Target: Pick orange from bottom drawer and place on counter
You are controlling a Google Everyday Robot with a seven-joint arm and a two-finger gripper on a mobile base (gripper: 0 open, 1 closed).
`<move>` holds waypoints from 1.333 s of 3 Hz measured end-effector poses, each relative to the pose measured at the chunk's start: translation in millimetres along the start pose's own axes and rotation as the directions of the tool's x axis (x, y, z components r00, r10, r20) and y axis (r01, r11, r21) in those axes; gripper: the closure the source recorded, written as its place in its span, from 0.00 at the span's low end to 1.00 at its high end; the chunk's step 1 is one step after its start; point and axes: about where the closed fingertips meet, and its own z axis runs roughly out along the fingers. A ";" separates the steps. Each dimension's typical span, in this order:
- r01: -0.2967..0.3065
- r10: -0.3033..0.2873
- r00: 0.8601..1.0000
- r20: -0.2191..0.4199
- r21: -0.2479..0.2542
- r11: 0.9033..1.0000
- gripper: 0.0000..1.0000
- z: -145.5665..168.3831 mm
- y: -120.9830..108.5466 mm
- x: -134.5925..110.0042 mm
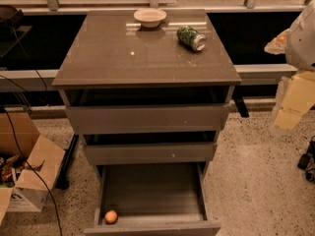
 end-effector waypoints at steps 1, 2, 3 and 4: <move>0.000 0.000 1.000 0.000 0.000 1.000 0.00 0.0 0.0 0.0; 0.005 -0.004 0.999 0.046 -0.026 1.000 0.00 8.7 5.4 -6.8; 0.015 0.019 0.965 0.260 -0.130 0.991 0.00 62.4 36.3 -61.1; 0.043 0.026 0.924 0.382 -0.171 0.984 0.00 94.0 48.6 -98.7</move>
Offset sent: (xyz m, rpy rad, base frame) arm -0.0105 0.0652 -0.0588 0.3653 0.1120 0.1636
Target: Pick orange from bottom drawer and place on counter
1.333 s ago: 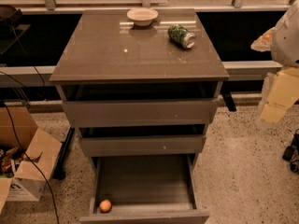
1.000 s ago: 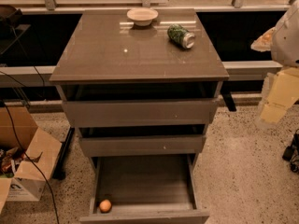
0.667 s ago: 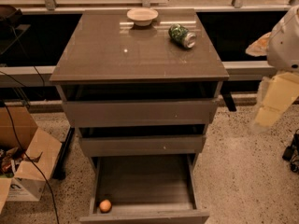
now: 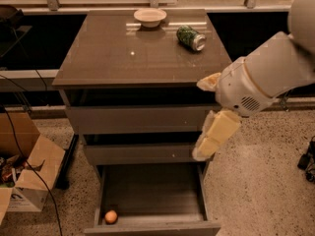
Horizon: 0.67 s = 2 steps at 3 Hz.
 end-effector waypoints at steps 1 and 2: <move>0.046 -0.038 0.992 0.123 -0.065 0.997 0.00 64.9 -3.6 -10.1; 0.042 -0.033 0.992 0.126 -0.068 0.997 0.00 69.8 -3.6 -8.8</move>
Offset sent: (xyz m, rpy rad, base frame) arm 0.0110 0.0357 -0.0381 0.0982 0.0138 0.0674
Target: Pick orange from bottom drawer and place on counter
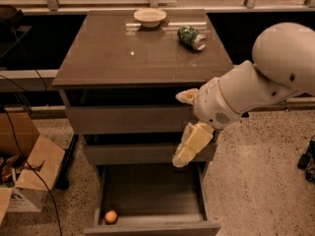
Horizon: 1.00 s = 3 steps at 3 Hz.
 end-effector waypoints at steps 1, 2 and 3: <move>-0.029 0.030 0.999 0.019 -0.014 0.999 0.00 29.7 -2.3 11.6; -0.079 0.086 0.985 0.147 -0.053 0.995 0.00 114.7 -4.2 28.8; -0.111 0.126 0.966 0.226 -0.078 0.991 0.00 174.4 -13.8 43.2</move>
Offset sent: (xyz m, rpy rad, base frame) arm 0.0444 0.0773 -0.1567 0.2917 0.0553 -0.0963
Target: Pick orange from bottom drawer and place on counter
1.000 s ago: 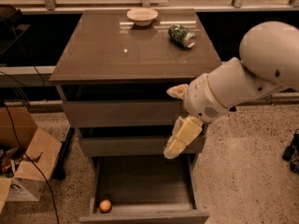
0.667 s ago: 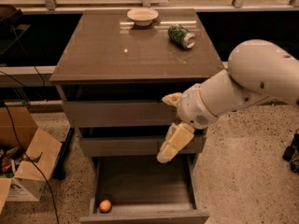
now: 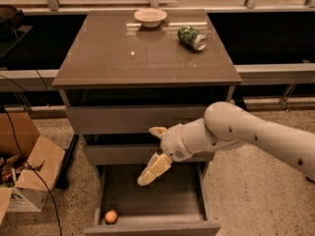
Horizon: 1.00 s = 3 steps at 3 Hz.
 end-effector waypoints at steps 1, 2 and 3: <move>-0.016 0.016 1.000 0.005 -0.007 1.000 0.00 6.9 -1.5 7.9; -0.041 0.041 0.999 -0.013 -0.012 0.999 0.00 22.1 -0.6 12.8; -0.071 0.073 0.997 0.038 -0.039 0.997 0.00 62.5 -7.8 24.3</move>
Offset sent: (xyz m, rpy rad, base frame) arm 0.0045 0.0214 -0.0427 -0.0249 0.0752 -0.0427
